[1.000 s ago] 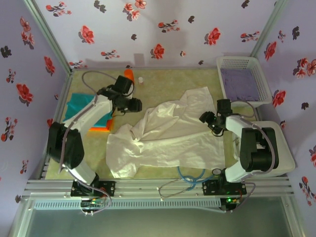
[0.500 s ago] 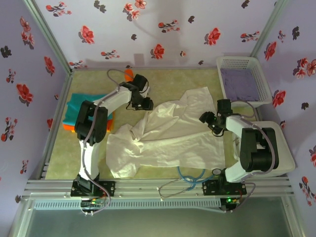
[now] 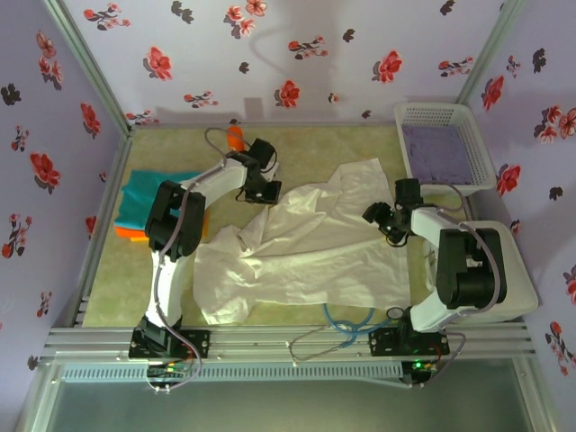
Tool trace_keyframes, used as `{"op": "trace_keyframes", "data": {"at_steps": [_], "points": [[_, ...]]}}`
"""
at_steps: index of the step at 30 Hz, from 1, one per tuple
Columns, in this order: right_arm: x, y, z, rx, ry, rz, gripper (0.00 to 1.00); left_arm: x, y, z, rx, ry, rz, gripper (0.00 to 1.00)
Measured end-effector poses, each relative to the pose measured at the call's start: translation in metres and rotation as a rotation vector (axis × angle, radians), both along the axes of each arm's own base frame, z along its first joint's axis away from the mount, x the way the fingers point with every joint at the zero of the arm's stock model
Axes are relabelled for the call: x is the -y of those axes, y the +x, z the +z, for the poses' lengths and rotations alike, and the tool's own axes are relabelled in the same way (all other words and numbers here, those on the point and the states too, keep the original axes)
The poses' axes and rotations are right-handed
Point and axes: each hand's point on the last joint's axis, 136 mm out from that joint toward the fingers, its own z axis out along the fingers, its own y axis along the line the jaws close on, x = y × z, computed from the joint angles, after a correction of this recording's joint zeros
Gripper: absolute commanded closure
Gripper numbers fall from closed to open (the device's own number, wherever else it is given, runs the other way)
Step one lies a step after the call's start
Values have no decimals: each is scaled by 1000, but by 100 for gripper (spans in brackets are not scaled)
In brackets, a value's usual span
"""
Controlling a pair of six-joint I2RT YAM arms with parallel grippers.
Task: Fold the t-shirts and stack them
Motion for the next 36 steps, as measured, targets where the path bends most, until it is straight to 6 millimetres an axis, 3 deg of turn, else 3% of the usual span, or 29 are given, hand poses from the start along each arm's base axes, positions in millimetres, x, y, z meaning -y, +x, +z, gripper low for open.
{"op": "trace_keyframes", "data": {"at_steps": [5,13,16,19,24,29,32,34,36], "points": [[1,0,0,-2,-5,-3,29,-17,11,14,34,16,42,100],[1,0,-1,-2,-7,-3,29,-89,58,81,183,21,217,100],[2,0,-1,-3,-11,-5,29,-112,66,93,214,34,270,100],[3,0,-1,-2,-13,-7,29,-120,69,97,226,41,286,100],[4,0,-1,-3,-16,-9,30,-113,65,98,224,41,271,100],[4,0,-1,-1,-16,-11,29,-91,46,103,235,73,215,100],[5,0,-1,-2,-16,-13,29,-66,13,104,253,124,155,100],[6,0,-1,-2,-17,-14,30,-41,-23,99,259,155,94,100],[7,0,-1,-2,-18,-15,29,-18,-57,88,253,174,39,92]]}}
